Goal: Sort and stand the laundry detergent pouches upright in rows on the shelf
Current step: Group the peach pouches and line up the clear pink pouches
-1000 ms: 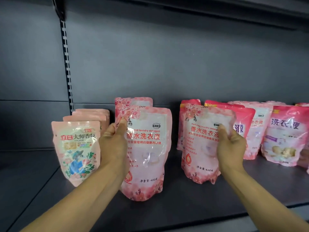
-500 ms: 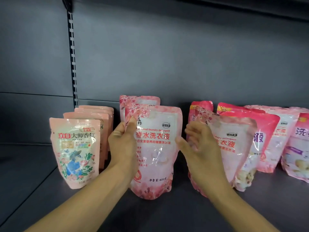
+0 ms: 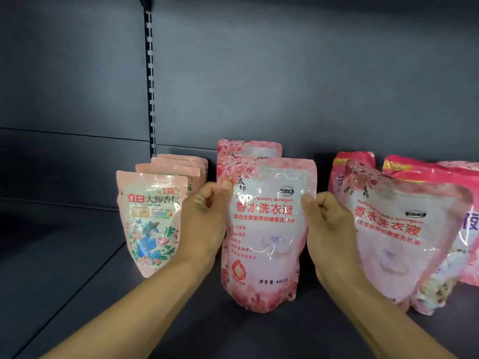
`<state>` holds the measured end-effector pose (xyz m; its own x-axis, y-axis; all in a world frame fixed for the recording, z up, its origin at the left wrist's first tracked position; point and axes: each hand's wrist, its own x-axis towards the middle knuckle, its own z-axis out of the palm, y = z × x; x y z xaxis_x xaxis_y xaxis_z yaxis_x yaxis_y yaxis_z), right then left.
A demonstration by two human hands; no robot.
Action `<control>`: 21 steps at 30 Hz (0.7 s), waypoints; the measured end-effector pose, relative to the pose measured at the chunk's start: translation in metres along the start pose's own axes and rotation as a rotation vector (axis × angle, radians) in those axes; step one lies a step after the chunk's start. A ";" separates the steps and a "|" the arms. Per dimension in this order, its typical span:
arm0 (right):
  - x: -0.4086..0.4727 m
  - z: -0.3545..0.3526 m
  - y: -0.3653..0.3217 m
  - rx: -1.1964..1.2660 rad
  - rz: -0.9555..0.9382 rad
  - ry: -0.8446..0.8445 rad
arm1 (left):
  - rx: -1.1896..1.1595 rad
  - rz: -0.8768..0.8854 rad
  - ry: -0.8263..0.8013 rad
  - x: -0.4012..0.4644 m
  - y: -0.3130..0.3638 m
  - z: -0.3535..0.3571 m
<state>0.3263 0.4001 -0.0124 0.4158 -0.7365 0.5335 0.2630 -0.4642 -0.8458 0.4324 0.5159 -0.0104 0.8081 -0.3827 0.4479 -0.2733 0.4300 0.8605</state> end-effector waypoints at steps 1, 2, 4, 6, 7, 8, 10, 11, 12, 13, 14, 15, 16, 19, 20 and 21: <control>0.000 0.000 0.001 0.042 0.027 -0.031 | 0.034 -0.008 -0.042 -0.004 -0.002 -0.005; -0.001 0.001 0.001 0.094 0.062 -0.075 | 0.050 -0.038 -0.097 -0.009 -0.005 -0.009; -0.003 0.004 0.001 0.204 0.129 -0.145 | 0.023 -0.108 -0.203 -0.018 -0.010 -0.016; -0.004 0.006 0.002 0.287 0.166 -0.131 | -0.027 -0.151 -0.247 -0.023 -0.016 -0.020; -0.004 0.008 0.002 0.317 0.180 -0.111 | -0.038 -0.166 -0.253 -0.024 -0.019 -0.021; -0.004 0.010 0.002 0.337 0.186 -0.095 | -0.032 -0.174 -0.260 -0.025 -0.021 -0.022; -0.003 0.012 0.003 0.357 0.188 -0.068 | -0.006 -0.168 -0.253 -0.025 -0.024 -0.023; -0.003 0.014 0.003 0.359 0.188 -0.058 | 0.002 -0.159 -0.233 -0.024 -0.026 -0.024; -0.003 0.014 0.004 0.359 0.186 -0.048 | 0.015 -0.147 -0.206 -0.023 -0.028 -0.024; -0.003 0.014 0.005 0.361 0.181 -0.040 | 0.031 -0.138 -0.175 -0.021 -0.029 -0.025; -0.002 0.013 0.005 0.359 0.172 -0.033 | 0.045 -0.133 -0.149 -0.019 -0.030 -0.024; -0.001 0.013 0.005 0.358 0.161 -0.027 | 0.056 -0.135 -0.127 -0.017 -0.031 -0.023; 0.001 0.013 0.005 0.359 0.146 -0.021 | 0.063 -0.140 -0.106 -0.015 -0.031 -0.021; 0.007 0.013 0.005 0.370 0.102 -0.001 | 0.081 -0.153 -0.070 -0.007 -0.033 -0.015; 0.009 0.013 0.006 0.375 0.096 -0.002 | 0.089 -0.158 -0.066 -0.005 -0.034 -0.014; 0.011 0.014 0.007 0.380 0.099 -0.008 | 0.097 -0.164 -0.056 -0.002 -0.037 -0.013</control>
<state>0.3450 0.3960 -0.0123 0.4620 -0.7637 0.4509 0.5247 -0.1746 -0.8332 0.4475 0.5120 -0.0461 0.8160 -0.4875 0.3106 -0.1918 0.2785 0.9411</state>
